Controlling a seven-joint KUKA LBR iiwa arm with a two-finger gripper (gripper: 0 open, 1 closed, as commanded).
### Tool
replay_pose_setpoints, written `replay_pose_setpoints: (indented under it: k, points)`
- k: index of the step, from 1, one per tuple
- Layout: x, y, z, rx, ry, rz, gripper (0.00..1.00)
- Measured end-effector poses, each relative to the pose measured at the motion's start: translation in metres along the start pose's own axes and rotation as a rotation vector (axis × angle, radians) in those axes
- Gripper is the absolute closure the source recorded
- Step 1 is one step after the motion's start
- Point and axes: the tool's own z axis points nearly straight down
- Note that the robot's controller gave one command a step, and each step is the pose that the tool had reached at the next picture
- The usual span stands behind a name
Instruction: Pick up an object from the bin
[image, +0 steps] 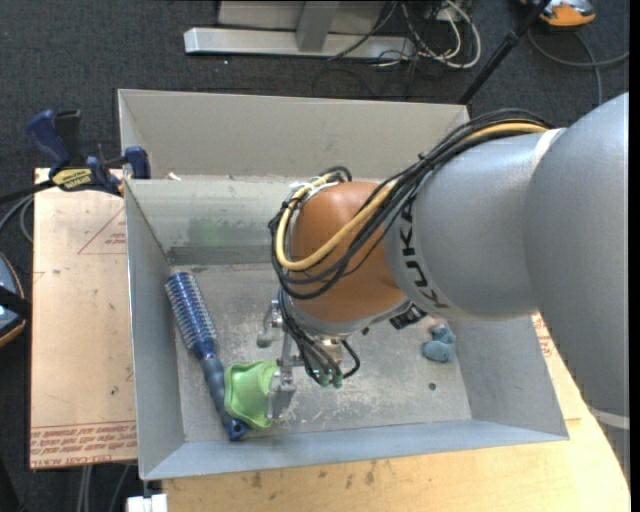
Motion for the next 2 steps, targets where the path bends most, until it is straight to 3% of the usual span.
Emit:
replay_pose_setpoints:
  k: [1,2]
  points:
    - [-0.002,-0.001,-0.004,-0.002,-0.008,0.004,1.00]
    - [-0.007,0.000,-0.126,-0.004,-0.019,0.045,1.00]
